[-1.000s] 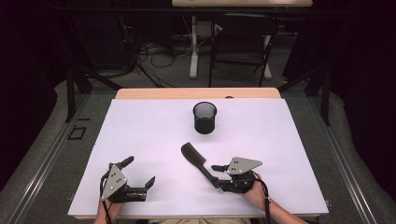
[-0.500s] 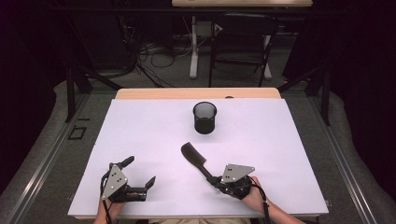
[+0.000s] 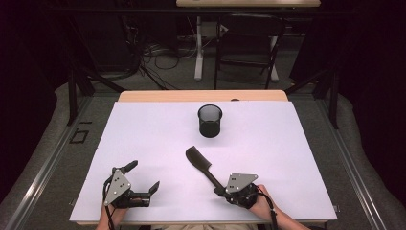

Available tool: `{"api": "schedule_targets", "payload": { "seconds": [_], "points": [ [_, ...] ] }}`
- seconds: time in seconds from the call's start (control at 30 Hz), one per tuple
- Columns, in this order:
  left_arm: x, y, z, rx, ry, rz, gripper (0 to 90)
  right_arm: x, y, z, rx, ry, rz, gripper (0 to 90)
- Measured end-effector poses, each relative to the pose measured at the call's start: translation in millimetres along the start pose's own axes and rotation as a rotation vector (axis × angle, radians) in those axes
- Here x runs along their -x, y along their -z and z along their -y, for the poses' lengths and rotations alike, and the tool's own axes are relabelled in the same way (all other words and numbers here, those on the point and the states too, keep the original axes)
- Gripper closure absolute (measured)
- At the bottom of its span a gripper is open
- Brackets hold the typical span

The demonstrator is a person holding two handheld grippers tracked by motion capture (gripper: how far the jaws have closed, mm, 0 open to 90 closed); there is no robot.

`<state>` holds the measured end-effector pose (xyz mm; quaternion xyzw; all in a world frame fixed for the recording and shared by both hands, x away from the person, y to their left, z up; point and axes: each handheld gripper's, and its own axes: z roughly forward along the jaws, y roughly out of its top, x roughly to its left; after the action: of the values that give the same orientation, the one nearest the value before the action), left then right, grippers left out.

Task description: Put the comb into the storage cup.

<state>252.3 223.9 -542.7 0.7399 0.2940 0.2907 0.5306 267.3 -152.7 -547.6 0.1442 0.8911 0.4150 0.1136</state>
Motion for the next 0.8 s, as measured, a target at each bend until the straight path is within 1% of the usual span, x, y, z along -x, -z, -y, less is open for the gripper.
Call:
{"api": "schedule_targets", "payload": {
  "seconds": [0.1, 0.13, 0.2, 0.23, 0.27, 0.53, 0.57, 0.63, 0.67, 0.77, 0.8],
  "points": [
    [-0.8, -0.8, 0.3, 0.000, 0.007, -0.002, 0.2, 0.8, 0.1, 1.3, -0.020, 0.008, 0.002, 90.0],
    [-1.0, -1.0, 0.3, -0.003, 0.005, -0.001, 0.3, 0.6, -0.1, 1.8, -0.020, 0.001, 0.004, 90.0],
    [-0.4, -1.7, 0.3, -0.005, 0.006, -0.001, 0.3, 1.7, -0.3, 2.4, -0.021, 0.004, 0.004, 90.0],
    [0.0, -1.7, 0.2, -0.007, 0.001, 0.000, 0.2, 2.4, -0.5, 3.5, -0.037, -0.007, 0.006, 90.0],
    [0.0, -1.7, 0.2, -0.007, 0.001, 0.000, 0.3, 2.7, -0.7, 3.9, -0.043, -0.006, 0.009, 90.0],
    [-0.8, -0.2, 0.1, -0.004, -0.003, -0.004, 0.3, 4.8, 0.2, 4.3, -0.056, 0.002, 0.030, 90.0],
    [-0.9, -0.1, 0.2, -0.003, 0.000, -0.006, 0.3, 4.9, 0.2, 4.7, -0.053, -0.006, 0.034, 90.0],
    [-1.2, -0.1, 0.2, -0.004, 0.001, -0.006, 0.3, 6.4, 0.3, 5.5, -0.057, -0.008, 0.038, 90.0],
    [-1.0, 0.0, 0.2, -0.004, 0.003, -0.007, 0.3, 6.7, 0.9, 5.8, -0.066, -0.015, 0.041, 90.0],
    [-1.6, 0.2, 0.4, -0.005, 0.000, -0.003, 0.3, 9.0, 2.1, 6.5, -0.067, -0.011, 0.052, 90.0],
    [-1.9, -0.5, 0.7, -0.005, 0.005, -0.005, 0.3, 9.7, 2.3, 6.6, -0.065, -0.014, 0.056, 90.0]
  ]
}}
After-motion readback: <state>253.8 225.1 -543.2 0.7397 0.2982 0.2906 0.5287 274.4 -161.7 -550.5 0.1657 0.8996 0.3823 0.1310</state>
